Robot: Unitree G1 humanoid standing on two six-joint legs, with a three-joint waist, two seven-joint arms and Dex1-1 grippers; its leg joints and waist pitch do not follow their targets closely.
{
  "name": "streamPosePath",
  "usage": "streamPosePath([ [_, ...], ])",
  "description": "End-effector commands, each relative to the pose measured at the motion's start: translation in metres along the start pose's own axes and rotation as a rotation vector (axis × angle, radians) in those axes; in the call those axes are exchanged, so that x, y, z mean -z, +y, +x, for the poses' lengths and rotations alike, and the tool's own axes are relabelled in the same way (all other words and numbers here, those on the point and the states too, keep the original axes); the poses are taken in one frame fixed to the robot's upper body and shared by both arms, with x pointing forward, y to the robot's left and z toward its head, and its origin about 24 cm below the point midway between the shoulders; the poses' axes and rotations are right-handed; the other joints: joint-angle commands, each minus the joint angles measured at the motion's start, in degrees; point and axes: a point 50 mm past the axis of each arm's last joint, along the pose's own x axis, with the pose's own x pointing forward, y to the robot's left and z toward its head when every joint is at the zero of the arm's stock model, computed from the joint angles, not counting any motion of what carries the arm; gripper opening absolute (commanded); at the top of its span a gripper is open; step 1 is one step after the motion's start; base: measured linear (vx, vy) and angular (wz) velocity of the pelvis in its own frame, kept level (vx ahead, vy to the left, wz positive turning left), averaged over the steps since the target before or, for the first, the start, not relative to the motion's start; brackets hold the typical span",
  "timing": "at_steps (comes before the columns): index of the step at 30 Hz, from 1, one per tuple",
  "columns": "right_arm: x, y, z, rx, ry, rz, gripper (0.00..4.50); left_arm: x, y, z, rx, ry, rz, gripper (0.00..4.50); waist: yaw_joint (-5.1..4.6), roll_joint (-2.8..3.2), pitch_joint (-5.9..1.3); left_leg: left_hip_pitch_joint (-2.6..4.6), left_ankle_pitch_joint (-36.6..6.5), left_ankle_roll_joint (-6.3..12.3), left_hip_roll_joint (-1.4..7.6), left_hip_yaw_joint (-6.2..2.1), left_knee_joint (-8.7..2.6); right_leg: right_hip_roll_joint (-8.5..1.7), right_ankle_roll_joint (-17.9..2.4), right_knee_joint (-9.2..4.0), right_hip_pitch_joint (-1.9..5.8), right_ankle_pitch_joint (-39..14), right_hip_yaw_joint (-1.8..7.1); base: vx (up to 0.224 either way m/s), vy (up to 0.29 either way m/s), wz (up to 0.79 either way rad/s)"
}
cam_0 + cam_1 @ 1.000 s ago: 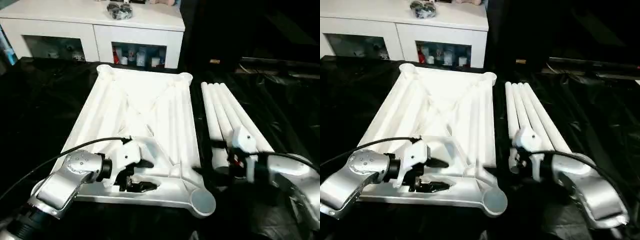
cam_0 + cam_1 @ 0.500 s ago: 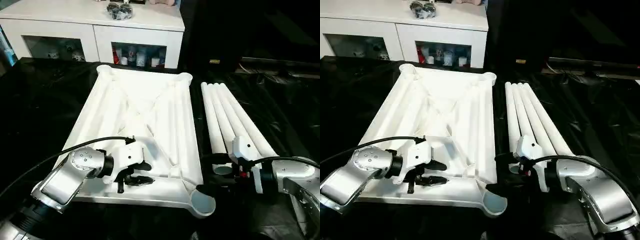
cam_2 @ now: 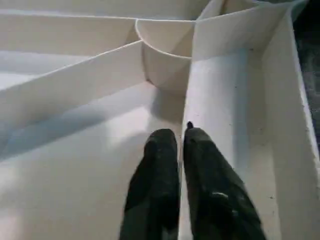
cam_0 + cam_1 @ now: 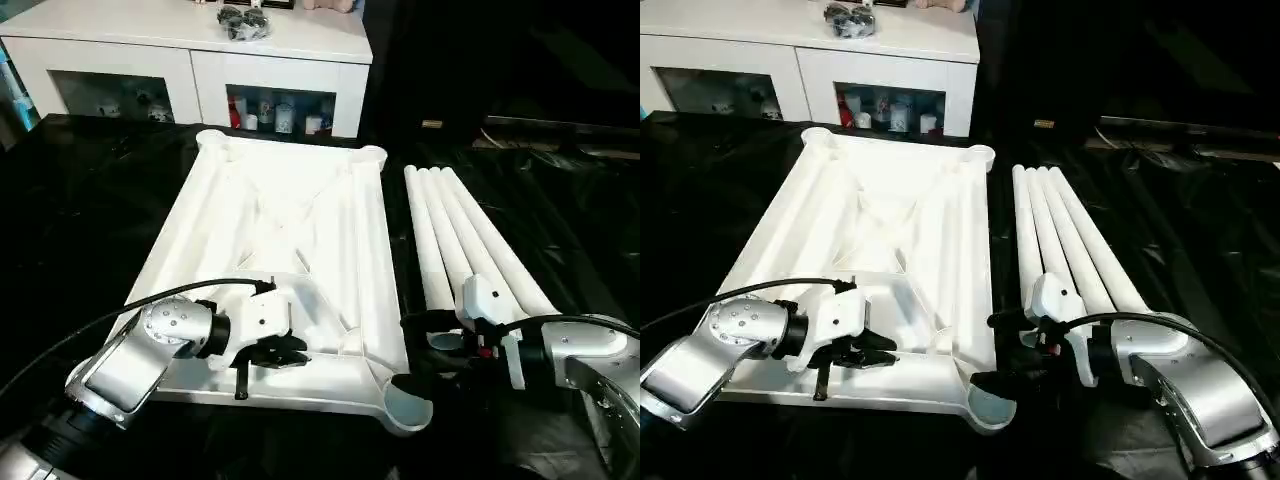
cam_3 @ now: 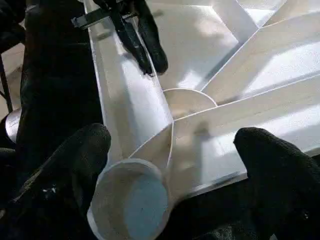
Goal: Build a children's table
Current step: Move table base
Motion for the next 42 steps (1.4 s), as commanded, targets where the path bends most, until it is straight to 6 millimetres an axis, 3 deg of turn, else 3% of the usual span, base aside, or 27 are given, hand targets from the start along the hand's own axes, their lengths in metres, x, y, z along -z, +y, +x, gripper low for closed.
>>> streamPosePath([
  [1,0.001,-0.002,-0.001,0.007,0.012,-0.013,4.50,0.002,0.006,-0.007,-0.086,0.018,0.004,0.06,0.01,0.08,-2.80,0.83,-11.10,0.94,4.85,-2.07,-4.86,-7.10,-11.35,-5.50,0.90,-11.70,3.57,0.000,0.000,0.00],
  [6,0.004,-0.002,0.000,0.016,0.008,-0.014,4.50,-0.008,0.011,-0.019,-0.191,-0.010,0.054,0.00,-0.52,-0.17,-3.08,0.28,-8.57,1.86,4.71,-2.10,-4.67,-7.11,-12.13,-5.09,1.40,-7.00,3.47,0.000,0.000,0.00],
  [14,0.006,-0.002,0.002,0.014,0.000,-0.016,4.50,-0.026,0.019,-0.038,-0.278,-0.010,0.164,0.00,-0.58,-0.05,-3.31,0.37,-5.40,3.62,4.69,-1.94,-4.33,-6.68,-13.10,-4.47,1.20,-1.21,3.29,0.000,0.000,0.00],
  [16,0.006,-0.002,0.003,0.012,-0.001,-0.016,4.50,-0.027,0.020,-0.040,-0.282,-0.005,0.171,0.00,-0.36,0.06,-3.74,0.35,-2.66,4.56,4.74,-1.85,-4.04,-6.60,-13.61,-3.85,1.18,3.97,3.23,0.000,0.000,0.00],
  [18,0.006,-0.002,0.005,0.007,-0.007,-0.018,4.50,-0.030,0.021,-0.045,-0.295,0.028,0.190,0.00,-0.19,0.13,-3.73,0.29,-1.87,5.27,4.74,-1.82,-4.00,-6.64,-14.03,-3.60,1.14,6.57,3.19,0.000,0.000,0.00],
  [28,0.006,0.000,0.010,0.000,-0.015,-0.017,4.50,-0.016,0.022,-0.059,-0.355,0.192,0.174,0.00,0.14,0.47,-3.39,0.46,-5.45,2.69,4.77,-1.83,-4.25,-6.70,-13.66,-3.99,1.09,1.77,3.28,0.000,0.000,0.00],
  [36,0.003,0.001,0.012,0.001,-0.018,-0.023,4.50,-0.002,0.015,-0.062,-0.369,0.271,0.052,0.00,-0.20,0.26,-3.50,0.31,-4.15,3.03,4.68,-1.83,-4.15,-6.68,-14.19,-3.77,1.28,3.56,3.26,0.000,0.000,0.00],
  [42,0.003,0.000,0.010,0.015,-0.016,-0.030,4.50,0.007,0.010,-0.060,-0.393,0.316,-0.032,0.00,-0.59,0.18,-3.38,0.24,-4.91,3.19,4.59,-1.88,-4.14,-6.63,-14.13,-4.07,1.29,1.43,3.22,0.000,0.000,0.00],
])
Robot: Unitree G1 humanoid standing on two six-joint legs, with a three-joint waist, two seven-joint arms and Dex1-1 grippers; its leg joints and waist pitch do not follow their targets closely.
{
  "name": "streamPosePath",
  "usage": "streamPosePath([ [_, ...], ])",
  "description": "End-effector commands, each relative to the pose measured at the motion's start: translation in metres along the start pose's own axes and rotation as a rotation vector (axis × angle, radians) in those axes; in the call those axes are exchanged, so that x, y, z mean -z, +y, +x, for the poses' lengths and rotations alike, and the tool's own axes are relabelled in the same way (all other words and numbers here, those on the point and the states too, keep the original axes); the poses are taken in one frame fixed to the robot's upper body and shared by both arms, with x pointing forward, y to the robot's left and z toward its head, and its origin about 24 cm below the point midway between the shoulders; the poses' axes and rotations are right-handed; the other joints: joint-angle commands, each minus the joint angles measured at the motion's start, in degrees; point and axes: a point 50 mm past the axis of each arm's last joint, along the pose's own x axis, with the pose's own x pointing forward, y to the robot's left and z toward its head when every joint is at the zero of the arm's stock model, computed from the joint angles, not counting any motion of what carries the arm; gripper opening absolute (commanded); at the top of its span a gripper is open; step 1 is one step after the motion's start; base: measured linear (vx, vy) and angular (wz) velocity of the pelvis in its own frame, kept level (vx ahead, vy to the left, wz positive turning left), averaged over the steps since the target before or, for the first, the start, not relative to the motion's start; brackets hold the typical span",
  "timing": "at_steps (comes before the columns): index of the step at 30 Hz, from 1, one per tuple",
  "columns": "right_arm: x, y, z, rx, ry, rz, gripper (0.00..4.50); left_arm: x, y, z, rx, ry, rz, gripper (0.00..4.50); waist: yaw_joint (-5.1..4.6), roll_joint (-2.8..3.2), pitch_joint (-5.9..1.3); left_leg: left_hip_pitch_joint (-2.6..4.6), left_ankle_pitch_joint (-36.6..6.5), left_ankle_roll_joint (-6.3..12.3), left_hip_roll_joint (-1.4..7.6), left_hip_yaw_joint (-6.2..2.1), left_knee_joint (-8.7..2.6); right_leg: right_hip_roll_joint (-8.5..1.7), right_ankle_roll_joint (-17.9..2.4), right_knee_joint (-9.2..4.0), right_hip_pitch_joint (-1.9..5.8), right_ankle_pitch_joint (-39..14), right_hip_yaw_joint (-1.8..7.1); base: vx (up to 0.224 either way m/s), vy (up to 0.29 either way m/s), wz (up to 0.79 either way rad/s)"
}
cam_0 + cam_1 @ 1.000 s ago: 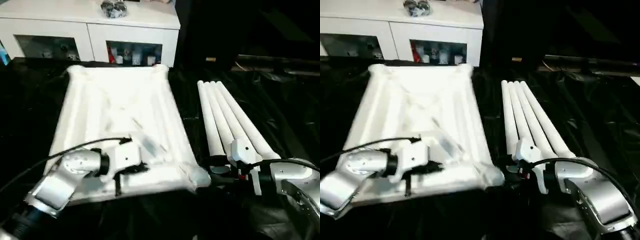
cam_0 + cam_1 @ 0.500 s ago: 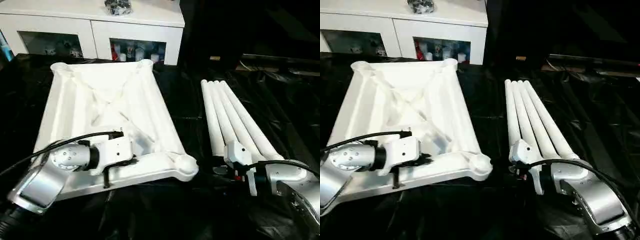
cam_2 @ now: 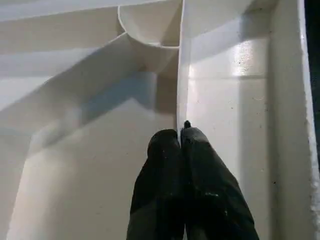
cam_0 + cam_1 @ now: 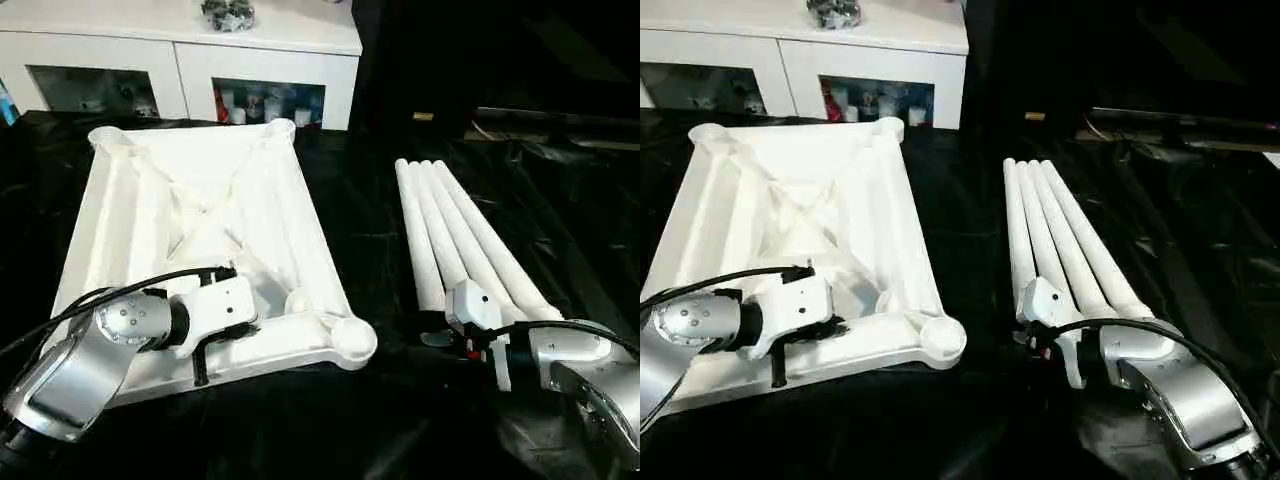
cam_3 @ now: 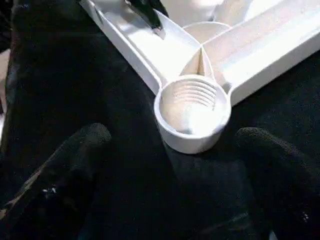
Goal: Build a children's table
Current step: Move table base
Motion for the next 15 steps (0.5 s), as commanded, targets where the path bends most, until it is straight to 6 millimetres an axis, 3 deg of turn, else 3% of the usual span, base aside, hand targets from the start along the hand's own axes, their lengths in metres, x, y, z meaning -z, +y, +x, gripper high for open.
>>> streamPosePath([
  [1,-0.002,-0.001,-0.001,0.005,0.006,-0.018,4.50,0.007,0.009,-0.007,-0.109,0.056,-0.021,0.00,0.47,0.47,-3.36,1.11,-5.26,3.08,4.40,-1.94,-4.19,-6.75,-14.01,-4.32,2.31,0.96,3.31,0.000,0.000,0.00],
  [8,-0.003,-0.003,-0.001,0.015,0.004,-0.023,4.50,0.005,-0.005,-0.002,-0.070,0.023,-0.082,0.00,0.26,0.05,-3.39,1.11,-5.37,3.16,4.39,-1.92,-4.19,-6.66,-13.66,-4.49,2.31,0.45,3.28,0.000,0.000,0.00],
  [11,-0.005,-0.003,0.000,0.029,0.001,-0.029,4.50,0.002,-0.012,-0.002,-0.040,0.003,-0.088,0.00,0.34,0.16,-3.51,1.15,-4.78,3.50,4.38,-1.91,-4.11,-6.67,-13.76,-4.33,2.32,1.59,3.31,0.000,0.000,0.00],
  [15,-0.010,-0.005,0.000,0.057,-0.009,-0.042,4.50,-0.004,-0.010,-0.003,-0.046,-0.029,-0.122,0.54,0.41,-0.07,-3.47,1.17,-4.14,3.77,4.30,-1.80,-4.05,-6.63,-13.98,-4.27,2.24,1.81,3.27,0.000,0.000,0.00],
])
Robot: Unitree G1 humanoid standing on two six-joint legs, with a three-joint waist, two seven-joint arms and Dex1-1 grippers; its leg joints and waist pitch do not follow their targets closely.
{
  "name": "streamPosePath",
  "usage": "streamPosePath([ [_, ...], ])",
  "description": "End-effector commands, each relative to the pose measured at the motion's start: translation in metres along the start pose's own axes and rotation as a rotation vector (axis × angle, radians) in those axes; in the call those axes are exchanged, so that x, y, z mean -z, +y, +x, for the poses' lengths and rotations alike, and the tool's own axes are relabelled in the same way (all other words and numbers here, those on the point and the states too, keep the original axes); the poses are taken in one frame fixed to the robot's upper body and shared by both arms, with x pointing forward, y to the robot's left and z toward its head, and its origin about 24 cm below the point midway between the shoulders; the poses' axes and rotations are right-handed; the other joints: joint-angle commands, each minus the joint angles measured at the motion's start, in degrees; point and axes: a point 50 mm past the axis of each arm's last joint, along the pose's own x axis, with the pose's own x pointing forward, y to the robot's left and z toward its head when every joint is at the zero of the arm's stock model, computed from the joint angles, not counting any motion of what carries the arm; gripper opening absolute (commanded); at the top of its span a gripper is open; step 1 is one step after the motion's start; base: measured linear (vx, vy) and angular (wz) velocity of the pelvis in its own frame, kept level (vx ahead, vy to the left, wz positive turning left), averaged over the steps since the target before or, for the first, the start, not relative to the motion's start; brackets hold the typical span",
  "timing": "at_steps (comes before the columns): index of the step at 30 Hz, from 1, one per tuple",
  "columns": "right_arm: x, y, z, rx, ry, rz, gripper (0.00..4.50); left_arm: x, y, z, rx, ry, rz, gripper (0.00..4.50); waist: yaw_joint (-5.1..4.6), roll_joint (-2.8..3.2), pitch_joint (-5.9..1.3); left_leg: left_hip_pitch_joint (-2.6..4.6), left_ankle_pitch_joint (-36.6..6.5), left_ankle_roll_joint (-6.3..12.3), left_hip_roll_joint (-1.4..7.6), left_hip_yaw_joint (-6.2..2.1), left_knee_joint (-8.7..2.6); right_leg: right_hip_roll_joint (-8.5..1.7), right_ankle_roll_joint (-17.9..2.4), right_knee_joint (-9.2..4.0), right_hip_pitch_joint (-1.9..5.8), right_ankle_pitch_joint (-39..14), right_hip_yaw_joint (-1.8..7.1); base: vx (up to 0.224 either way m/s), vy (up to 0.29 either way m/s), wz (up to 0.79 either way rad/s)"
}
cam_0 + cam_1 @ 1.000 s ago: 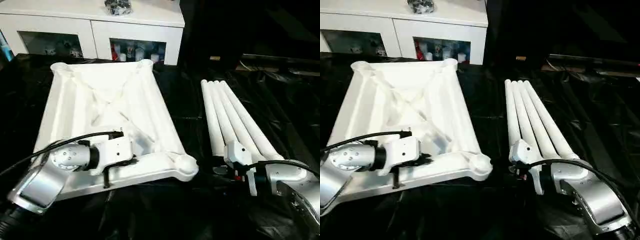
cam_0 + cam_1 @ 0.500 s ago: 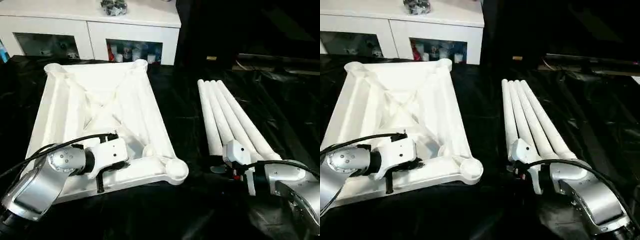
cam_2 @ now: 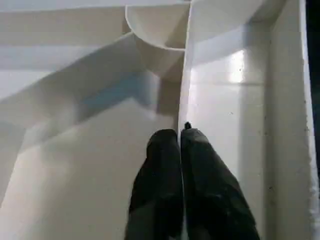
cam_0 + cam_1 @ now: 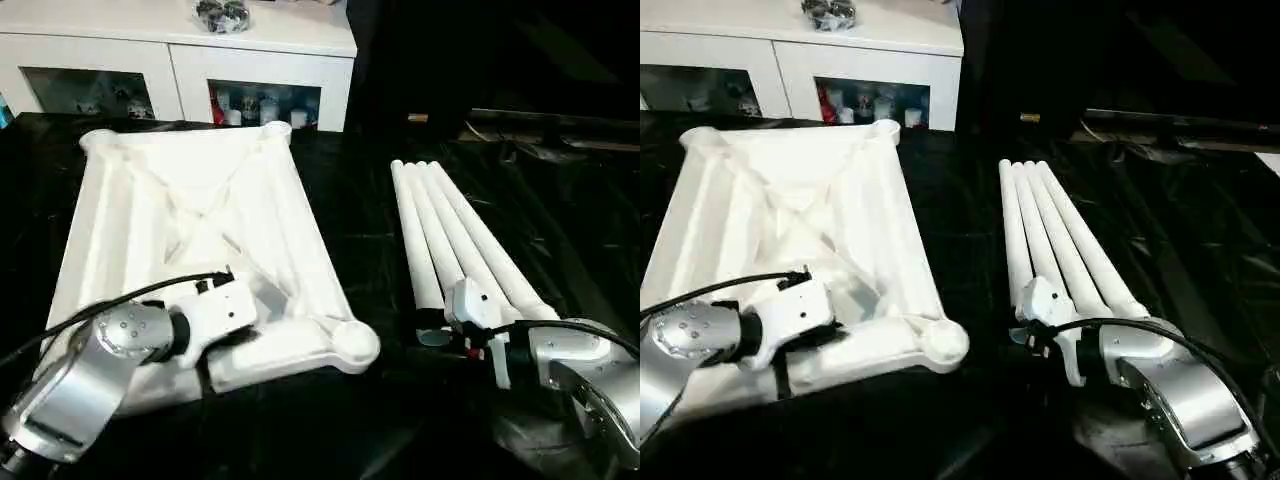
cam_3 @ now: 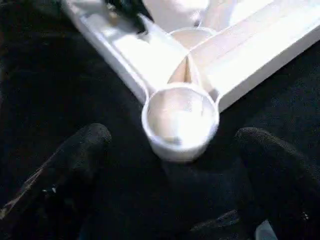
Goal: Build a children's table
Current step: Move table base
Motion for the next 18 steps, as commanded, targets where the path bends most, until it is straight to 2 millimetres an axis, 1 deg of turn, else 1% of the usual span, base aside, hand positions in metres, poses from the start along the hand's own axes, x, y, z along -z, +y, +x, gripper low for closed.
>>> streamPosePath([
  [1,-0.010,-0.004,-0.001,0.027,-0.012,-0.031,4.50,-0.001,0.005,-0.005,-0.037,-0.001,-0.011,0.54,0.47,0.21,-3.15,1.11,-4.89,3.60,4.26,-1.80,-4.05,-6.61,-13.68,-4.46,2.17,0.49,3.31,0.000,0.000,0.00],
  [3,-0.016,-0.005,-0.001,0.030,-0.038,-0.028,4.50,-0.005,0.007,-0.007,-0.054,-0.027,0.000,0.78,0.52,0.24,-3.04,1.24,-6.13,3.17,4.17,-1.77,-4.08,-6.60,-13.19,-4.80,2.04,-2.56,3.35,0.000,0.000,0.00],
  [4,-0.018,-0.005,-0.001,0.030,-0.047,-0.027,4.50,-0.007,0.009,-0.008,-0.063,-0.040,0.005,0.93,0.56,0.27,-3.00,1.23,-6.45,2.82,4.26,-1.84,-4.19,-6.57,-12.82,-4.84,2.00,-3.74,3.31,0.000,0.000,0.00],
  [5,-0.025,-0.006,-0.002,0.041,-0.082,-0.019,4.50,-0.012,0.011,-0.011,-0.066,-0.079,0.002,0.93,0.54,0.17,-2.99,1.25,-6.70,2.61,4.30,-1.80,-4.19,-6.56,-12.58,-4.89,1.98,-4.22,3.33,0.000,0.000,0.00],
  [6,-0.026,-0.006,-0.002,0.043,-0.089,-0.016,4.50,-0.014,0.011,-0.012,-0.069,-0.086,0.005,0.94,0.72,0.30,-3.02,1.36,-6.80,2.30,4.29,-1.80,-4.19,-6.66,-12.44,-4.94,1.96,-4.75,3.37,0.000,0.000,0.00],
  [7,-0.031,-0.007,-0.003,0.052,-0.119,-0.010,4.50,-0.017,0.015,-0.016,-0.080,-0.106,0.011,0.98,0.82,0.23,-3.03,1.46,-7.26,1.94,4.40,-1.84,-4.28,-6.50,-12.18,-4.91,1.81,-5.10,3.29,0.000,0.000,0.00],
  [8,-0.032,-0.007,-0.003,0.054,-0.125,-0.009,4.50,-0.017,0.016,-0.017,-0.082,-0.108,0.011,1.09,0.85,0.14,-2.95,1.49,-7.41,1.91,4.32,-1.78,-4.30,-6.48,-12.07,-4.96,1.76,-5.28,3.34,0.000,0.000,0.00],
  [9,-0.034,-0.008,-0.003,0.064,-0.139,-0.008,4.50,-0.018,0.017,-0.019,-0.084,-0.114,0.013,1.32,0.95,0.23,-2.99,1.48,-7.71,1.59,4.30,-1.81,-4.33,-6.52,-11.89,-4.96,1.71,-5.91,3.31,0.000,0.000,0.00],
  [10,-0.037,-0.011,-0.002,0.105,-0.155,-0.005,4.50,-0.019,0.020,-0.023,-0.085,-0.136,0.008,1.34,1.02,0.12,-2.97,1.48,-7.91,1.19,4.25,-1.78,-4.35,-6.55,-11.60,-5.03,1.63,-6.65,3.32,0.000,0.000,0.00],
  [11,-0.040,-0.021,0.000,0.206,-0.165,-0.001,4.50,-0.021,0.023,-0.027,-0.090,-0.169,-0.007,1.34,0.99,-0.01,-2.99,1.45,-7.69,0.93,4.19,-1.77,-4.39,-6.48,-11.57,-4.93,1.54,-6.85,3.29,0.000,0.000,0.00],
  [12,-0.042,-0.028,0.002,0.277,-0.169,0.002,4.50,-0.022,0.024,-0.030,-0.095,-0.192,-0.018,1.40,0.89,0.14,-2.99,1.56,-8.24,0.18,4.07,-1.77,-4.50,-6.37,-11.57,-5.00,1.29,-7.93,3.19,0.000,0.000,0.00],
  [13,-0.043,-0.032,0.003,0.321,-0.171,0.005,4.50,-0.023,0.026,-0.031,-0.098,-0.206,-0.024,1.40,0.77,-0.14,-2.97,1.55,-8.36,-0.66,4.04,-1.72,-4.58,-6.30,-11.29,-4.97,1.21,-8.68,3.19,0.000,0.000,0.00],
  [14,-0.044,-0.039,0.005,0.393,-0.163,0.029,4.50,-0.025,0.027,-0.032,-0.108,-0.237,-0.030,1.54,0.84,-0.06,-3.03,1.63,-8.48,-0.86,3.98,-1.74,-4.53,-6.32,-11.19,-4.95,1.22,-8.85,3.18,0.000,0.000,0.00],
  [15,-0.044,-0.061,0.011,0.611,-0.138,0.156,4.50,-0.038,0.031,-0.033,-0.131,-0.363,-0.050,1.68,0.76,-0.01,-2.98,1.63,-7.83,-1.55,3.98,-1.76,-4.69,-6.39,-11.12,-4.97,1.12,-9.11,3.26,0.000,0.000,0.00],
  [16,-0.044,-0.062,0.011,0.627,-0.134,0.171,4.50,-0.039,0.031,-0.033,-0.133,-0.377,-0.052,1.73,0.26,-0.06,-3.01,1.63,-8.54,-2.49,3.51,-1.66,-4.68,-6.07,-11.71,-4.90,0.87,-10.16,3.15,0.000,0.000,0.00],
  [17,-0.043,-0.064,0.013,0.650,-0.129,0.202,4.50,-0.042,0.032,-0.032,-0.136,-0.404,-0.056,1.78,0.55,-0.02,-3.18,1.81,-9.35,-3.01,3.76,-1.76,-4.68,-6.31,-11.42,-5.07,1.05,-10.87,3.14,0.000,0.000,0.00],
  [18,-0.043,-0.066,0.014,0.669,-0.121,0.219,4.50,-0.045,0.031,-0.031,-0.134,-0.431,-0.063,1.99,0.86,-0.11,-3.20,2.03,-9.31,-3.26,3.89,-1.47,-4.46,-6.27,-10.80,-5.03,0.82,-9.40,3.40,0.000,0.000,0.00],
])
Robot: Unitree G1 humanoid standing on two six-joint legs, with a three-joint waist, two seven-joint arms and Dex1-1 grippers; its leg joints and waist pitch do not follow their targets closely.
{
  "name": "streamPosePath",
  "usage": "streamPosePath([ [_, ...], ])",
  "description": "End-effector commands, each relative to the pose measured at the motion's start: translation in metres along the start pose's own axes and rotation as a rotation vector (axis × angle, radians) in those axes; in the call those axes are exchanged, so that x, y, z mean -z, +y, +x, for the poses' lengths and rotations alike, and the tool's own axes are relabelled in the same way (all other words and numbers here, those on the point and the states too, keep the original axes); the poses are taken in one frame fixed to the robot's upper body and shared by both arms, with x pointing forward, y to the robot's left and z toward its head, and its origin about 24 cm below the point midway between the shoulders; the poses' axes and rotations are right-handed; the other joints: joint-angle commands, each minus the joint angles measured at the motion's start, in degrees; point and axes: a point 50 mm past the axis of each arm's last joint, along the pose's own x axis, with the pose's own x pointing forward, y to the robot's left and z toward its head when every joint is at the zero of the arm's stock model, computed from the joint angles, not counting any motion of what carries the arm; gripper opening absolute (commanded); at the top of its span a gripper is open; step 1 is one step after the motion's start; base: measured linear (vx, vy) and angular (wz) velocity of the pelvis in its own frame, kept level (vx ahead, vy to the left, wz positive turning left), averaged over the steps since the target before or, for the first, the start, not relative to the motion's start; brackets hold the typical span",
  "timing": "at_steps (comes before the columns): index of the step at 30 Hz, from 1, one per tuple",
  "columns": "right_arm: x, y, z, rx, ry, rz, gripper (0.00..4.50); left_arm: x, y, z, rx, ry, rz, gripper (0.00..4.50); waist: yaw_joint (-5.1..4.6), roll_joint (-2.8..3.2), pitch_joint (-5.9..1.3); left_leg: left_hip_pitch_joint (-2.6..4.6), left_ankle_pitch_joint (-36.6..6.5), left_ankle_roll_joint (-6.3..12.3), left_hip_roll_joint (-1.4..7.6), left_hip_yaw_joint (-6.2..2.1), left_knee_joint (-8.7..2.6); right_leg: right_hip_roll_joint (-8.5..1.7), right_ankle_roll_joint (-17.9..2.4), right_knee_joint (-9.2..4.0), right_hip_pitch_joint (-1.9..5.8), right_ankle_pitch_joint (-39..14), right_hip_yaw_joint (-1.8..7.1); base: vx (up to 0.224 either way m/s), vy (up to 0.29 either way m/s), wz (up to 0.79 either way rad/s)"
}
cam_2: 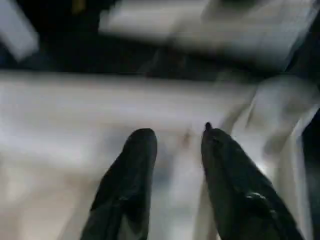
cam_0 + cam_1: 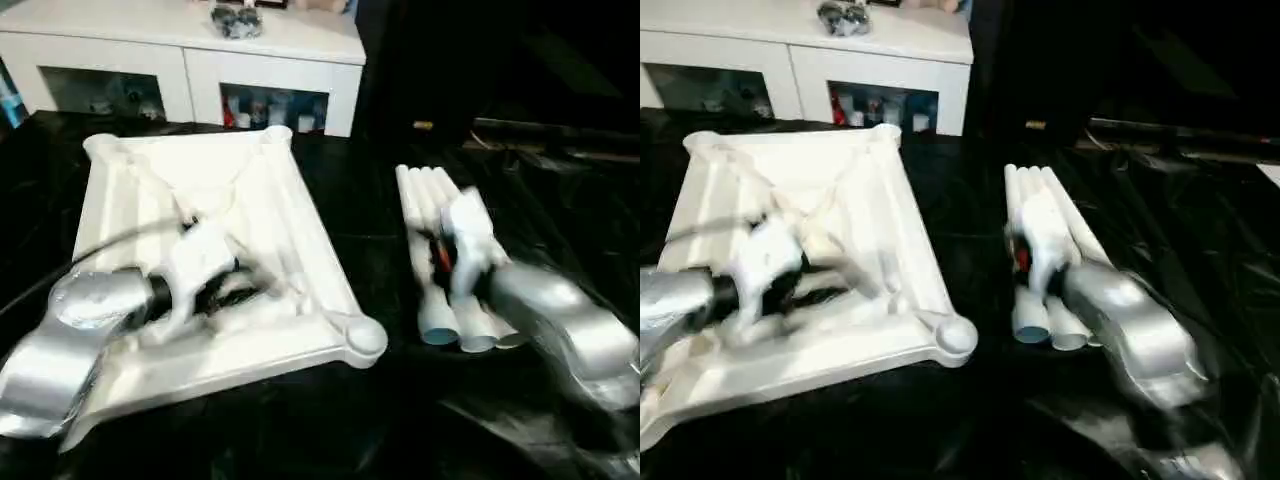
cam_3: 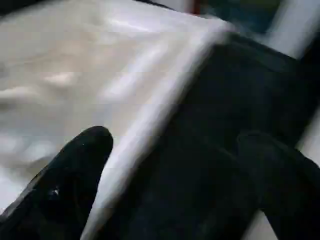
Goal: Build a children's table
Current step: Move table base
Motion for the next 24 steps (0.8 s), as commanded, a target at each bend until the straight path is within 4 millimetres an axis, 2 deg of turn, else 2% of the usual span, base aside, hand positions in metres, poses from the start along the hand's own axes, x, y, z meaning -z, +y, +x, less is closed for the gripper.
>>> streamPosePath([
  [1,0.008,-0.012,-0.003,0.098,0.059,0.055,4.50,-0.005,0.002,0.000,-0.012,-0.050,-0.011,2.08,0.03,0.71,-2.97,1.64,-8.88,-2.89,3.93,-1.58,-4.65,-6.27,-9.98,-4.76,1.24,-8.02,3.43,0.000,0.000,0.00],
  [4,0.014,-0.009,0.002,0.113,0.123,0.114,4.50,-0.011,-0.004,0.007,0.019,-0.132,-0.054,2.16,0.35,0.35,-3.25,1.42,-5.72,-2.21,3.84,-1.47,-4.55,-6.25,-9.61,-4.37,1.55,-3.21,3.37,0.000,0.000,0.00],
  [6,0.017,-0.007,0.005,0.131,0.167,0.143,4.50,-0.012,-0.008,0.012,0.042,-0.148,-0.089,2.41,0.36,0.24,-3.29,1.33,-4.90,-1.98,3.84,-1.42,-4.53,-6.27,-9.73,-4.22,1.63,-1.89,3.39,0.000,0.000,0.00],
  [10,0.024,-0.007,0.010,0.163,0.253,0.189,4.50,-0.010,-0.018,0.019,0.109,-0.130,-0.117,2.60,0.30,0.13,-3.09,1.28,-5.35,-2.33,3.79,-1.38,-4.58,-6.36,-9.12,-4.46,1.60,-4.50,3.47,0.000,0.000,0.00],
  [11,0.025,-0.008,0.010,0.184,0.272,0.192,4.50,-0.010,-0.021,0.019,0.132,-0.129,-0.115,2.86,0.36,0.28,-3.10,1.39,-5.68,-2.70,3.85,-1.35,-4.57,-6.39,-8.72,-4.53,1.55,-5.08,3.50,0.000,0.000,0.00],
  [12,0.026,-0.009,0.011,0.198,0.282,0.195,4.50,-0.009,-0.022,0.019,0.153,-0.124,-0.119,2.93,0.33,0.27,-3.10,1.50,-5.88,-3.16,3.84,-1.36,-4.62,-6.29,-8.46,-4.51,1.44,-5.40,3.46,0.000,0.000,0.00],
  [19,0.028,-0.020,0.015,0.308,0.321,0.222,4.50,-0.009,-0.028,0.021,0.229,-0.118,-0.128,2.93,0.22,0.35,-2.99,1.57,-7.62,-4.88,3.84,-1.37,-4.84,-6.22,-7.74,-4.52,1.26,-6.89,3.44,0.000,0.000,0.00],
  [24,0.032,-0.025,0.013,0.336,0.354,0.244,4.50,-0.008,-0.028,0.023,0.233,-0.101,-0.116,2.93,0.30,0.37,-3.01,1.51,-7.40,-4.86,3.83,-1.34,-4.82,-6.21,-7.29,-4.50,1.38,-5.71,3.53,0.000,0.000,0.00],
])
